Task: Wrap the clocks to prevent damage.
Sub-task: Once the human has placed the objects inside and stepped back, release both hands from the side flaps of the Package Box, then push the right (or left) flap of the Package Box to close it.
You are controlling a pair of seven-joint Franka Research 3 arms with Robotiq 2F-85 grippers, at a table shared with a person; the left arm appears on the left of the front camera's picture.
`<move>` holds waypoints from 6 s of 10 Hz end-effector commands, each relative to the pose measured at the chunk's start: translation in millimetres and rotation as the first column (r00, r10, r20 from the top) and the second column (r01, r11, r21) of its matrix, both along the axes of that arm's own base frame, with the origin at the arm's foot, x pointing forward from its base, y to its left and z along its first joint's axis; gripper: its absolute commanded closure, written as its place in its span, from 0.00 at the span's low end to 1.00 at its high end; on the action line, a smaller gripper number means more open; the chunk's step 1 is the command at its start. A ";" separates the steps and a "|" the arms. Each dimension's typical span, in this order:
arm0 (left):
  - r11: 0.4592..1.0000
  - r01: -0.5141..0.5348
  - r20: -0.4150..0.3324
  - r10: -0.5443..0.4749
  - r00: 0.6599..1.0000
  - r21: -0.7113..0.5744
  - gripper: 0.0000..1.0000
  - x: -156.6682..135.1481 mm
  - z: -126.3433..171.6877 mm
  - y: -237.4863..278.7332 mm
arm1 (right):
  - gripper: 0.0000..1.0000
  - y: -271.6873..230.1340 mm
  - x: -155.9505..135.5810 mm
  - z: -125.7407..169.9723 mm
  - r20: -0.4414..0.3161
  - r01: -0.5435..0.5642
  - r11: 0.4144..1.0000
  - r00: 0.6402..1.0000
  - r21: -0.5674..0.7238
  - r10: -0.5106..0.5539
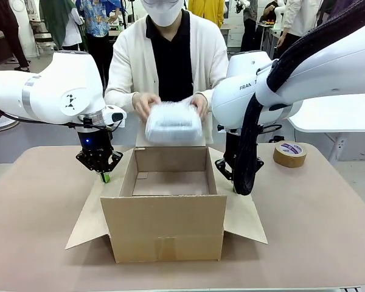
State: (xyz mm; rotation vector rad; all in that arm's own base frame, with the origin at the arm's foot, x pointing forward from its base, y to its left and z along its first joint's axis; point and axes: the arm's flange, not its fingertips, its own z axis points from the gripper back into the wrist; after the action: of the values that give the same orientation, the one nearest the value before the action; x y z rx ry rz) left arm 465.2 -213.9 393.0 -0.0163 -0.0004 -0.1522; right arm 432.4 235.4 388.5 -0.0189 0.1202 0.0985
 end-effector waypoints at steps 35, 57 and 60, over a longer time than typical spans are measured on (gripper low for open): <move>0.286 0.956 0.065 -0.957 0.282 0.066 1.00 -54.8 153.5 140.4 | 0.99 -182.1 -70.3 149.0 0.058 -0.985 0.168 0.167 -0.027 0.984; 0.307 0.950 0.053 -0.951 0.305 0.049 1.00 -57.0 148.8 138.5 | 0.99 -194.4 -66.2 146.9 0.109 -0.977 0.213 0.212 0.000 0.971; 0.307 0.950 0.053 -0.951 0.305 0.049 1.00 -57.0 148.8 138.5 | 0.99 -194.4 -66.2 146.9 0.109 -0.977 0.213 0.212 0.000 0.971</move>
State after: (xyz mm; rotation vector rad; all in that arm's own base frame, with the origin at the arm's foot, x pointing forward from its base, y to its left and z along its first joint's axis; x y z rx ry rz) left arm 408.5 -76.1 541.5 0.0054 -0.0612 -1.4168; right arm 367.2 42.1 535.0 -0.0206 -0.0148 1.4453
